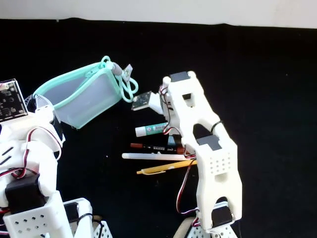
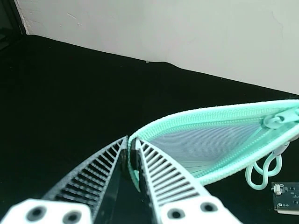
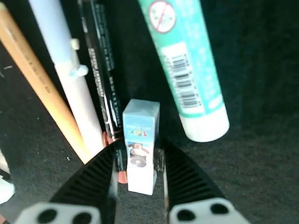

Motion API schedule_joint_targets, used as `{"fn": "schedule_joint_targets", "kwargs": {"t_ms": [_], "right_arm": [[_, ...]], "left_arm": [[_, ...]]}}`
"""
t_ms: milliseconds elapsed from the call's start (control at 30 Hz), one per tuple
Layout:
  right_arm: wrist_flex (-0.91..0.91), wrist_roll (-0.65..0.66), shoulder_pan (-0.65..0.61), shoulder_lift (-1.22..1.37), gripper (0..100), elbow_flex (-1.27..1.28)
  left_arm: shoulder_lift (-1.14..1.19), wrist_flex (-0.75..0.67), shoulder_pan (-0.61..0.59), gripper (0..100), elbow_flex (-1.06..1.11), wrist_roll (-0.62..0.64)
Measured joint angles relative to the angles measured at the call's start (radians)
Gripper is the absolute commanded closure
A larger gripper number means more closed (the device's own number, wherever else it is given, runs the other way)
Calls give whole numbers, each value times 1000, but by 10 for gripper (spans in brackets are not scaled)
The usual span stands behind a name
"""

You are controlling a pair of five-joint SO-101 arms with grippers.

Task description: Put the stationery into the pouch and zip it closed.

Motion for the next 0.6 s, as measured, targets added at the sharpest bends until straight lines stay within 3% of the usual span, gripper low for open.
{"fn": "schedule_joint_targets", "kwargs": {"t_ms": [600], "right_arm": [[132, -358, 106, 3, 991, -445]], "left_arm": [[0, 0, 0, 993, 0, 0]]}}
